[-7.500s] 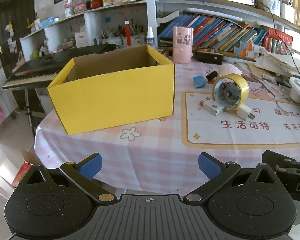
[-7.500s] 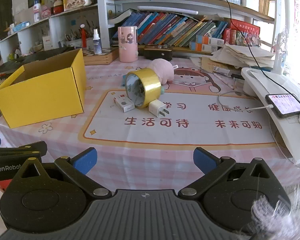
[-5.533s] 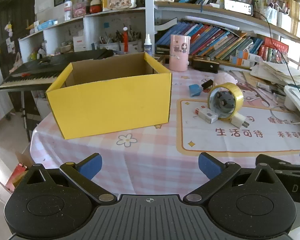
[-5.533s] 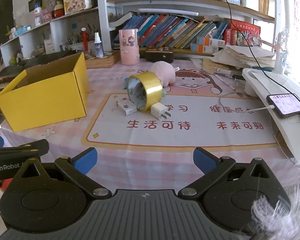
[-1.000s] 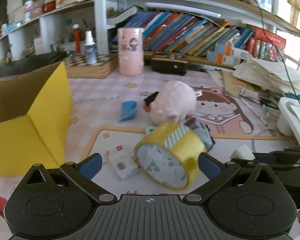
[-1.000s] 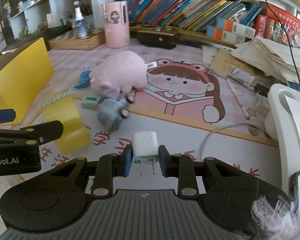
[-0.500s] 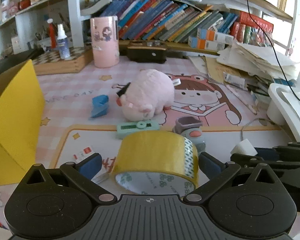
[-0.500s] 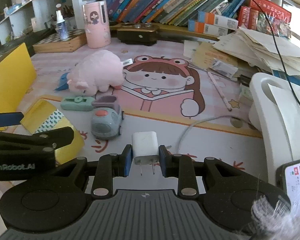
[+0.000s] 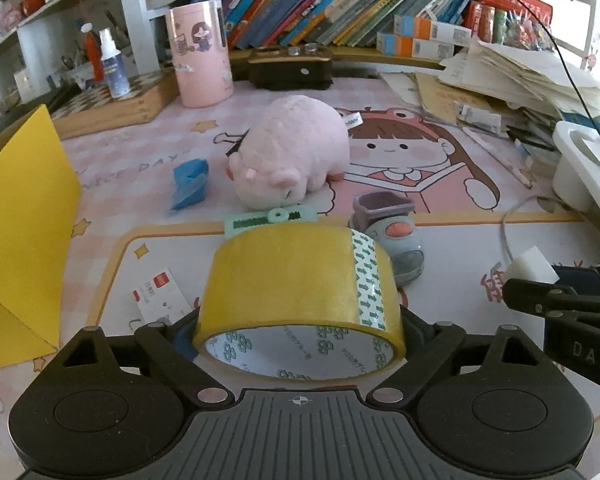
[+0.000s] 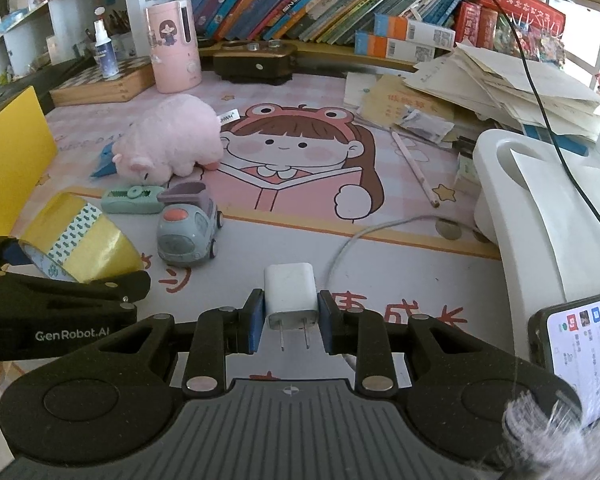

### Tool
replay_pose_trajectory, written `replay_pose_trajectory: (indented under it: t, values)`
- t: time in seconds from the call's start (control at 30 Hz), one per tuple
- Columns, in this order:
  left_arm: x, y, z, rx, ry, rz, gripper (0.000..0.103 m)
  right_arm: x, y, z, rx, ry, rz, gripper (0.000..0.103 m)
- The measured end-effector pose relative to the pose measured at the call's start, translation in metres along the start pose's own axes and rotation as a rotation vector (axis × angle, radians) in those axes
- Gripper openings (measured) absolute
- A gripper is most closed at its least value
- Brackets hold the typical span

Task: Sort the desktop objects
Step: 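Grasp the yellow tape roll with the left gripper while the right gripper holds the plug, then carry the tape roll and plug with both grippers toward the yellow box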

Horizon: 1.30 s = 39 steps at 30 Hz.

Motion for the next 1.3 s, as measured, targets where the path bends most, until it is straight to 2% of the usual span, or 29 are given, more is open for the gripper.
replay_pose_trajectory:
  t: [0.1, 0.3, 0.47, 0.8, 1.3]
  values:
    - [0.001, -0.002, -0.006, 0.000, 0.016, -0.003, 0.092, 0.002, -0.001, -0.001, 0.005, 0.008, -0.007, 0.026]
    - [0.009, -0.011, -0.034, -0.019, 0.115, -0.039, 0.092, 0.011, -0.011, -0.007, 0.039, 0.046, -0.037, 0.026]
    - [0.008, -0.030, -0.051, 0.007, 0.152, -0.090, 0.092, 0.020, -0.027, -0.009, 0.098, 0.076, -0.073, 0.026]
    - [-0.007, -0.087, -0.075, 0.077, 0.164, -0.211, 0.092, 0.033, -0.083, -0.014, 0.201, 0.104, -0.172, 0.026]
    - [-0.025, -0.185, -0.122, 0.072, 0.211, -0.268, 0.092, 0.045, -0.187, -0.046, 0.216, 0.153, -0.249, 0.026]
Point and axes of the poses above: each gripper's, at about its wrist camera, not at the fingertips, and z roughly the way its jaws point, y to its right, x to its top, the point moved 2 cm from there along z, roughly the way its jaws point, and after that the axes turned 15 degrees about -z, right-handed, at the moved point
